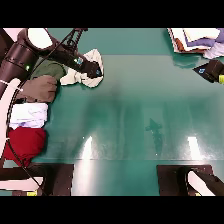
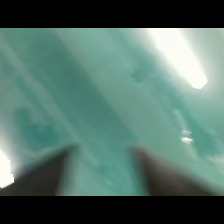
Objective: Fold the shirts.
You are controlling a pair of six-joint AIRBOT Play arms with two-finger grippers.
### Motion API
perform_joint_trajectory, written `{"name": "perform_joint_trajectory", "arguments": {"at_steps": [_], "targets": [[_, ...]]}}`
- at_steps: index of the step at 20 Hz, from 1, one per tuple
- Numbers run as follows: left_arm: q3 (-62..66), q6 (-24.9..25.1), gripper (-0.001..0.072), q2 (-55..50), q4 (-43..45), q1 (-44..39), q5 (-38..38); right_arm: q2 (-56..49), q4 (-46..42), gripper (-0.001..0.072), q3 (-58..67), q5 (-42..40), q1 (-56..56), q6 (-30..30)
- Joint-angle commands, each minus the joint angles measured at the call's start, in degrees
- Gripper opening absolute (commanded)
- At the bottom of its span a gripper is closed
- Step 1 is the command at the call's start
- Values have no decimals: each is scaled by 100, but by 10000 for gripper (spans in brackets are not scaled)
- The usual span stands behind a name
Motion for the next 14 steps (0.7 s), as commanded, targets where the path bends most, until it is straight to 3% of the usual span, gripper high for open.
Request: {"name": "perform_joint_trajectory", "arguments": {"at_steps": [1,3,8,12,13,14], "targets": [[2,-708,688,-61,1644,33,916,4,15,14,13,-254,-39,7],[2,-994,688,-293,1832,319,1370,2,15,14,13,-319,-39,7],[2,-1045,688,-1539,955,1193,1742,2,15,14,13,-240,157,4],[2,-122,685,-2284,-293,1213,2175,4,0,14,13,-251,404,2],[2,-120,612,-2371,-369,1213,2264,2,0,14,13,-249,407,2],[9,-116,598,-2406,-365,1215,2312,2,4,14,13,-249,407,2]]}}
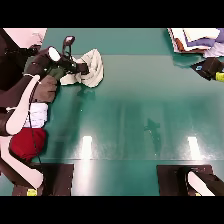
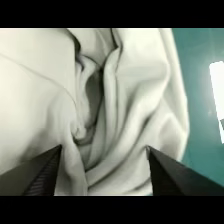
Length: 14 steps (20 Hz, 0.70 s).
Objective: Fold the shirts.
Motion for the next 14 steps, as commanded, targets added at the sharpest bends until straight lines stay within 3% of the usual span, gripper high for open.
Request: {"name": "perform_joint_trajectory", "arguments": {"at_steps": [1,2,3,4,9,12,14], "targets": [[35,284,597,-345,-553,61,345,4,-4,14,4,0,81,-2],[122,282,498,-345,-553,61,308,4,-4,14,4,0,81,-2],[286,286,117,-341,-553,61,155,7,-4,14,4,-13,81,-2],[503,302,28,-337,-551,61,-42,26,-4,14,4,-42,81,-2],[2341,138,25,33,-909,59,-1338,278,-63,14,605,-254,4,-4],[2345,730,25,1222,-1862,59,-1836,308,-66,14,1475,-201,-304,-11],[2245,796,26,1908,-1987,59,-2599,310,-63,14,1954,-28,-586,-136]]}}
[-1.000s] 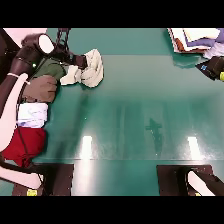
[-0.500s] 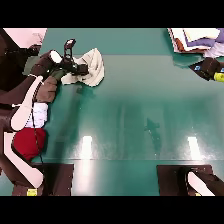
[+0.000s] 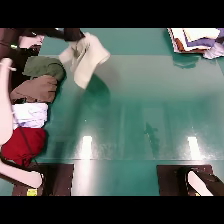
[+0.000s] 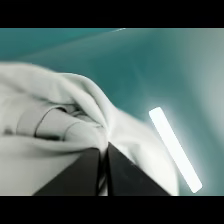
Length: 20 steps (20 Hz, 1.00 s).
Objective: Fold the shirts.
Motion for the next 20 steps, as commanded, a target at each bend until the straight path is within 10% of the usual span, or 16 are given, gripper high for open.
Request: {"name": "perform_joint_trajectory", "arguments": {"at_steps": [1,10,12,20], "targets": [[-208,267,26,1213,-509,0,-1182,26,-9,14,841,286,-431,-133],[-4033,697,40,1967,-463,-1661,-494,-114,13,14,1095,1207,-682,-133],[-4428,791,683,1932,-387,-1902,-186,-175,11,14,1095,1405,-682,-133],[-4483,302,710,1856,385,-415,-304,-223,9,14,1093,1631,-678,-133]]}}
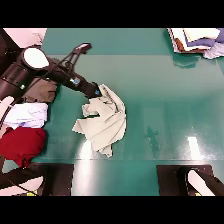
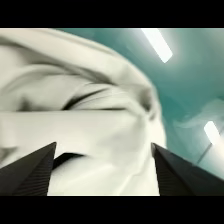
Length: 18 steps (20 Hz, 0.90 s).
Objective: Fold the shirts.
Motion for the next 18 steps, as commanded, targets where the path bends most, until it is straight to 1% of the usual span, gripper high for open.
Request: {"name": "perform_joint_trajectory", "arguments": {"at_steps": [1,3,6,9,10,11,12,13,15,17,18], "targets": [[-527,-144,710,-160,149,457,413,-9,2,14,-2,116,0,0],[-721,-144,711,-584,-87,444,684,-7,9,14,-105,114,11,0],[-719,4,710,-1351,-809,426,680,52,13,14,-417,114,9,2],[-719,11,708,-1624,-903,426,634,116,13,14,-780,120,11,2],[-719,24,563,-1624,-890,426,564,138,42,14,-931,136,11,2],[-717,173,261,-1622,-898,426,472,162,59,14,-1093,125,28,2],[-717,321,53,-1622,-892,435,348,186,42,14,-1272,98,118,0],[-673,369,26,-1620,-852,452,225,192,42,14,-1473,85,271,0],[-442,334,26,-1480,-573,542,122,177,33,14,-1971,66,793,0],[-94,284,26,-1152,-295,673,144,46,39,19,-2588,20,1598,4],[96,284,26,-990,-146,730,127,-83,61,150,-2946,-131,2100,9]]}}
